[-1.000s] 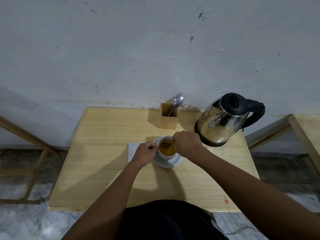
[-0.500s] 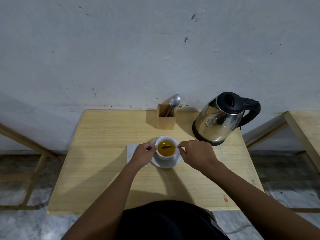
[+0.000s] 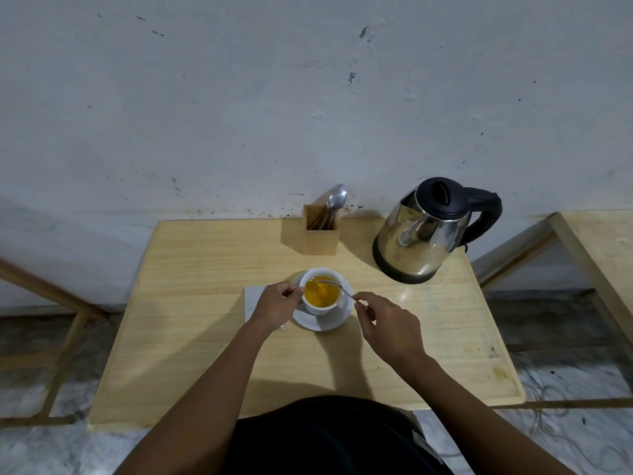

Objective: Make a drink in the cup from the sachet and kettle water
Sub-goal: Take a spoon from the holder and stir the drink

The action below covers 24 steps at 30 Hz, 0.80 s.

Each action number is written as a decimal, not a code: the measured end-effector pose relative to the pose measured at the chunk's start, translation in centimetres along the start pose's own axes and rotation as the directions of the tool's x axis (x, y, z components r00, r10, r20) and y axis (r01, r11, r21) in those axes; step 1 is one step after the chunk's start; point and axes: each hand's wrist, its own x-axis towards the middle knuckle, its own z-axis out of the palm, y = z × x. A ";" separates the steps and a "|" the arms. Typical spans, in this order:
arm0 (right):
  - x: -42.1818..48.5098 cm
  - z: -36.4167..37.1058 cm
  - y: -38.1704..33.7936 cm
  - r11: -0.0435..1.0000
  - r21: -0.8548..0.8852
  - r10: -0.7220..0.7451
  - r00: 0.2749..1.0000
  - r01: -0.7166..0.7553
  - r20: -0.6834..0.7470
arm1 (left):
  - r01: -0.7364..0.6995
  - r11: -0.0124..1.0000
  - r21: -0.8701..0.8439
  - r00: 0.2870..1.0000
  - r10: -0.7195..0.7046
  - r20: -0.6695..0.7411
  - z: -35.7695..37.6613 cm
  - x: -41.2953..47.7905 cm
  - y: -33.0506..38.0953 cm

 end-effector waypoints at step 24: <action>-0.3 -0.3 0.5 0.853 0.466 0.194 0.972 -0.235 0.135 | 0.008 1.000 -0.006 1.000 -0.008 -0.007 0.1 0.4 -0.4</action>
